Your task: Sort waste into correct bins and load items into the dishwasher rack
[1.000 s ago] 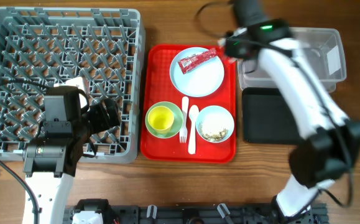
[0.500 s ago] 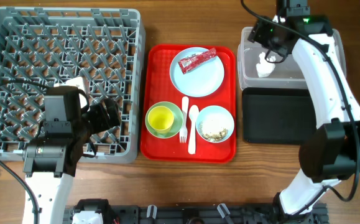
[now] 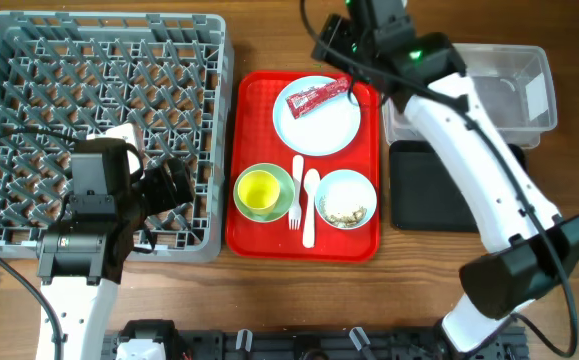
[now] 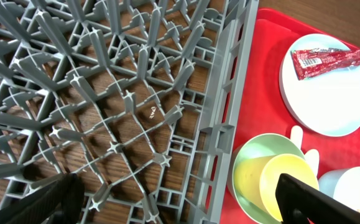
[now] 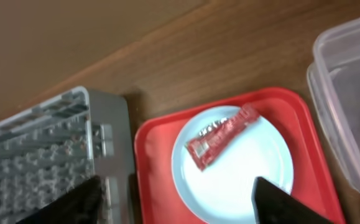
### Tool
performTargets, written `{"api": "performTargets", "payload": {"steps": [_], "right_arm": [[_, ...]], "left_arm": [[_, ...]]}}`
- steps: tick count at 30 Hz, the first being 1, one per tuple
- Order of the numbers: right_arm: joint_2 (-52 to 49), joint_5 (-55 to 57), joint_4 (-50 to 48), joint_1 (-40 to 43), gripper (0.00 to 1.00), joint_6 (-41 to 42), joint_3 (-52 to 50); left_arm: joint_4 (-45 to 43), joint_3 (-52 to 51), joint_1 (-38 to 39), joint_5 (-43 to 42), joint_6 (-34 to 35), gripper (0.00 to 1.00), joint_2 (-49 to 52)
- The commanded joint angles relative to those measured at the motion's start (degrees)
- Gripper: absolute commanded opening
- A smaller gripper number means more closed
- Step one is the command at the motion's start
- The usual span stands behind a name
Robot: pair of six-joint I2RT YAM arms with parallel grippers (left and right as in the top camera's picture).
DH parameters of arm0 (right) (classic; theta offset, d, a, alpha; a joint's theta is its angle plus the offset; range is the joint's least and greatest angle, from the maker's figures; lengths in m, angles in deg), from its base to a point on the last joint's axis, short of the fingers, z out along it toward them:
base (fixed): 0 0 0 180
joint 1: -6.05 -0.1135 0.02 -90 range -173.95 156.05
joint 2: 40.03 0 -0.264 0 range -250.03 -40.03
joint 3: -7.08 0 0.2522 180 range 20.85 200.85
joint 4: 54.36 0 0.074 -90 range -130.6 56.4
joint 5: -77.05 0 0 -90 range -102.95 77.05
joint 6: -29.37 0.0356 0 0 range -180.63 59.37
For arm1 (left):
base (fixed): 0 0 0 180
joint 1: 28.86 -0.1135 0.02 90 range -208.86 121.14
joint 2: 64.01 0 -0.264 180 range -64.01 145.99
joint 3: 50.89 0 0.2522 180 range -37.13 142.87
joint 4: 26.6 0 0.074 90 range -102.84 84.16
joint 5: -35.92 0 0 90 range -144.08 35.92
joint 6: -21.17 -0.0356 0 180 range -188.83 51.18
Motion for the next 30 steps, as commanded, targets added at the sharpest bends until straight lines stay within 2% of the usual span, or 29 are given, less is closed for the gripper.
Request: {"api": "performTargets", "payload": {"steps": [1,3,5,9,13,16,18,25,30], "right_arm": [[-2.36,-3.96,3.23,2.12,0.90,-1.53,7.41],[-4.20,-3.91,2.78,2.32,0.99,-0.26,7.37],[-7.61,-2.91,0.76,1.62,1.00,-0.15,7.15],[-15.10,-2.16,0.26,1.29,1.00,7.39,6.80],[-21.75,-2.62,0.79,1.18,0.99,9.90,6.80],[-25.51,-2.62,0.59,0.92,0.95,11.39,6.78],[-27.71,-2.56,0.22,0.63,0.80,11.47,6.78],[-32.46,-1.22,-1.05,-0.59,0.78,15.93,6.78],[-34.27,-0.98,-2.97,-0.59,0.75,16.24,6.78]], "left_arm": [[-0.17,1.03,-0.28,-0.72,-0.13,1.00,-0.15],[-0.15,1.03,-0.28,-0.72,-0.11,1.00,-0.15],[-0.15,1.03,-0.28,-0.72,-0.13,1.00,-0.15],[-0.15,1.03,-0.28,-0.72,-0.13,1.00,-0.15],[-0.15,1.03,-0.28,-0.72,-0.13,1.00,-0.15],[-0.15,1.03,-0.28,-0.72,-0.13,1.00,-0.15],[-0.15,1.03,-0.28,-0.72,-0.13,1.00,-0.15],[-0.13,1.03,-0.28,-0.72,-0.13,1.00,-0.15],[0.37,1.03,-0.28,-0.72,-0.13,1.00,-0.15]]}}
